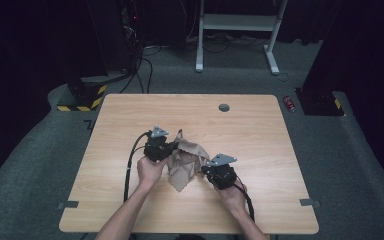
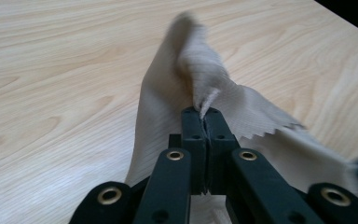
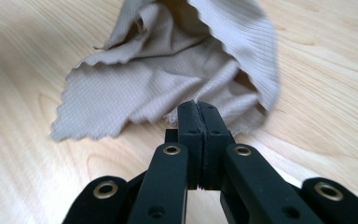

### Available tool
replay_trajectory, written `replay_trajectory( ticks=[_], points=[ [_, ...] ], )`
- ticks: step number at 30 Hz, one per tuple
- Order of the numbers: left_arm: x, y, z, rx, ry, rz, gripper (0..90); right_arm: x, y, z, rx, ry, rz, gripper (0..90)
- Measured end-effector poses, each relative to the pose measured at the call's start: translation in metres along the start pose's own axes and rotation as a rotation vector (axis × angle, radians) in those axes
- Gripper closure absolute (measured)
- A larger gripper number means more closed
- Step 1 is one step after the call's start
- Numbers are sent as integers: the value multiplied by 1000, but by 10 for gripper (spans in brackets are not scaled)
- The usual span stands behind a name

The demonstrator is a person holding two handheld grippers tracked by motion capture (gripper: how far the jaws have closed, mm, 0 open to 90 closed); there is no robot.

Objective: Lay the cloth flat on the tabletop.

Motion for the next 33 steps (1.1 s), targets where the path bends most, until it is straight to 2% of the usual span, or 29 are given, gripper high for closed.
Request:
replay_trajectory(
  ticks=[4,5,8,11,13,15,19,20,24,28,30,32,33],
  points=[
    [8,-1,4,20,7,-57,875,-3,-15,5,-18,4,1,890],
    [10,-1,6,35,6,-66,834,-4,-16,7,-15,12,-2,889],
    [9,-3,11,31,19,-82,731,-7,-16,14,5,22,-8,872],
    [2,-10,21,29,56,-90,625,-9,-16,17,-1,47,-5,797],
    [-5,-18,28,30,76,-80,592,-10,-17,17,-4,44,11,737],
    [-13,-25,36,42,98,-65,576,-11,-17,17,-6,47,20,720],
    [-26,-35,55,57,103,-35,561,-19,-12,20,17,67,38,709],
    [-29,-35,61,74,98,-22,561,-20,-10,21,21,71,40,709],
    [-37,-26,79,135,107,-25,564,-23,2,27,61,101,40,681],
    [-39,-14,85,161,115,-43,565,-25,11,30,86,133,54,596],
    [-41,-11,86,164,125,-51,564,-26,14,30,99,140,48,604],
    [-42,-8,87,175,139,-59,573,-24,16,29,100,123,45,709],
    [-42,-8,87,169,155,-73,587,-22,16,28,104,110,27,757]
  ],
)
Point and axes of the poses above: each handheld gripper's, and its own axes: y roughly forward along the jaws, z roughly out of its underside, x roughly to its left, the point moved 4 cm from there along y, roughly forward along the jaws, and after that the axes turned 4 degrees about -y, right-handed, at the moved point
